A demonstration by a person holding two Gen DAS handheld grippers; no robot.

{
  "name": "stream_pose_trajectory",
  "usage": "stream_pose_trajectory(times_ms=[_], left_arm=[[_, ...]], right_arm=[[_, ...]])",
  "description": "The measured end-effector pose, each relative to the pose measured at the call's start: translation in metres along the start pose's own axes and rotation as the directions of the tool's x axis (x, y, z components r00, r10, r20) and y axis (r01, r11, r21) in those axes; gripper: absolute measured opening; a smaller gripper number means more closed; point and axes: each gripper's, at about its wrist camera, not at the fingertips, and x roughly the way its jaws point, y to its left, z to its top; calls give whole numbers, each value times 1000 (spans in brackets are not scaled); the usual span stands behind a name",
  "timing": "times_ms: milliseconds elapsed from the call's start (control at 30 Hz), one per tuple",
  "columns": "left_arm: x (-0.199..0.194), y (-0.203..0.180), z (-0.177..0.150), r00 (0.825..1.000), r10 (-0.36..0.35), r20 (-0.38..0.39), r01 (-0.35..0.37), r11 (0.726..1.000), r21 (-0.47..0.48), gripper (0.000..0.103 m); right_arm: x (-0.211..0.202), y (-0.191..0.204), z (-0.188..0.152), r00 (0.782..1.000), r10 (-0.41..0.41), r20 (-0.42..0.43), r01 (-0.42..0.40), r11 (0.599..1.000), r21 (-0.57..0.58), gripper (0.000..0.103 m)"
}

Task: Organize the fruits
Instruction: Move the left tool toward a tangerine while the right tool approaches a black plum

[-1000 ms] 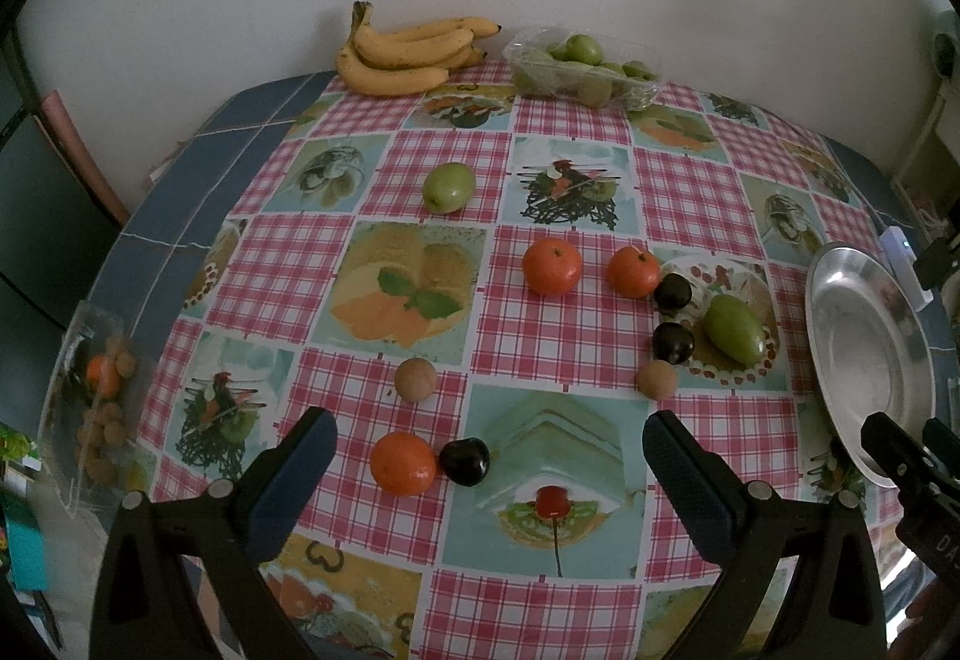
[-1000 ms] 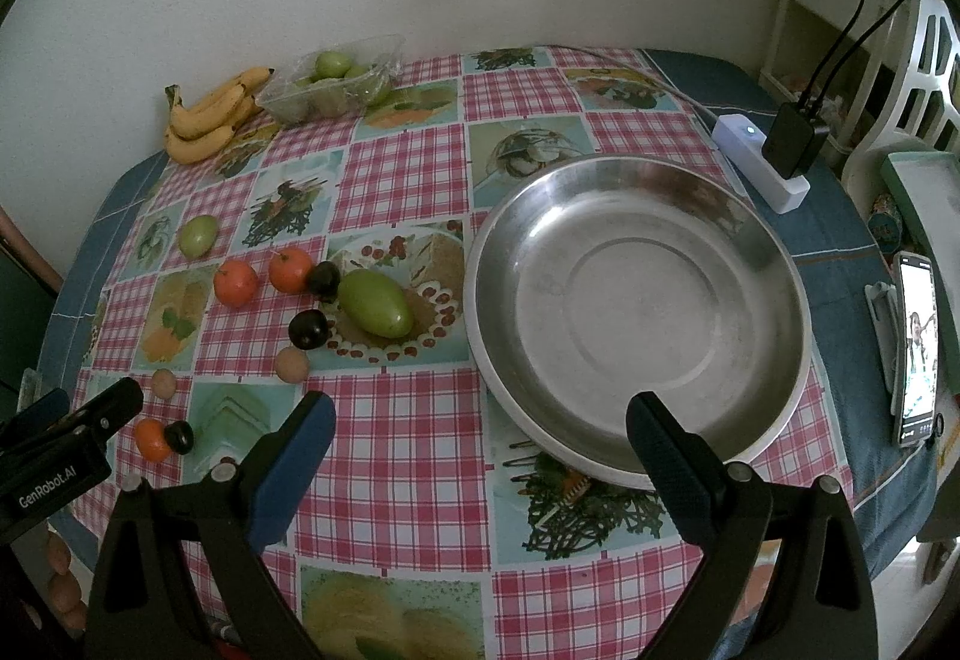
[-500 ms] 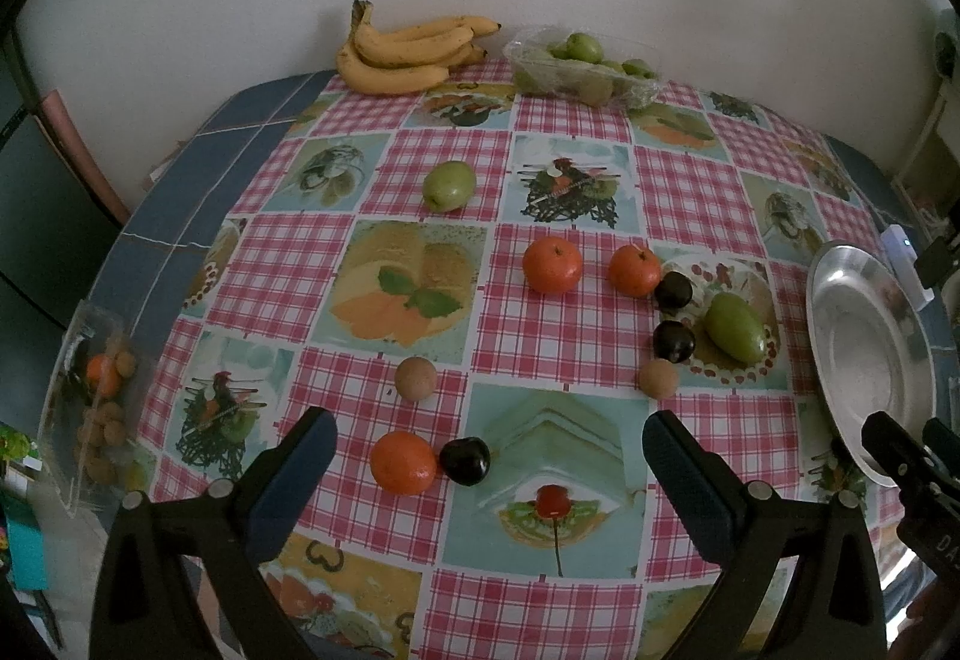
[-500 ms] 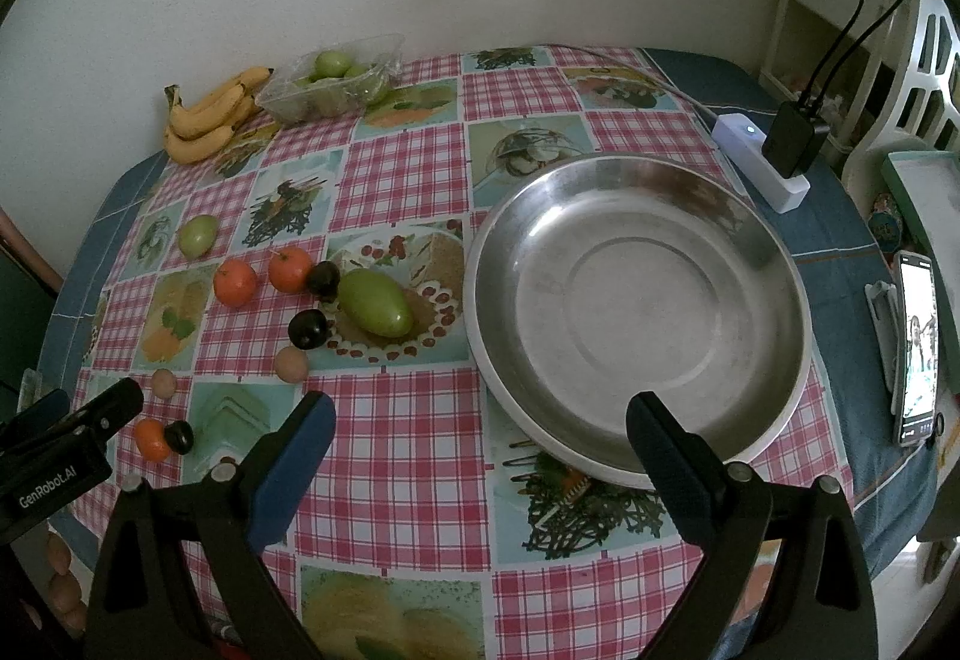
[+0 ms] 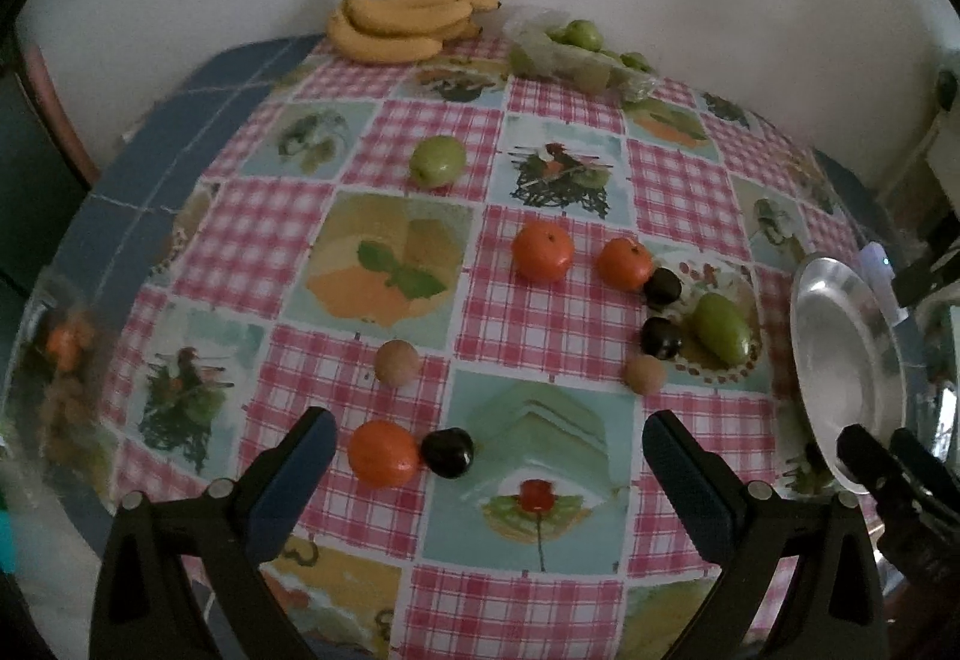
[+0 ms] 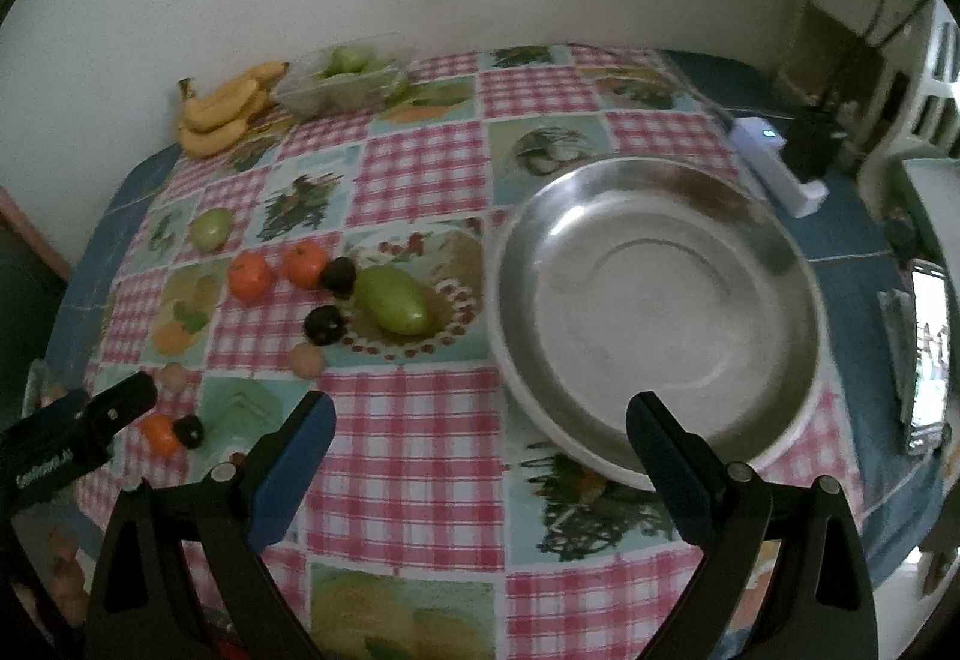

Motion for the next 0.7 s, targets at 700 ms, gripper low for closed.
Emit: stream_pose_trajectory(times_ms=[700], left_arm=[[25, 92, 10, 997, -67, -37, 64, 993, -94, 100]], right_arm=[[40, 104, 13, 951, 248, -182, -278, 947, -160, 97]])
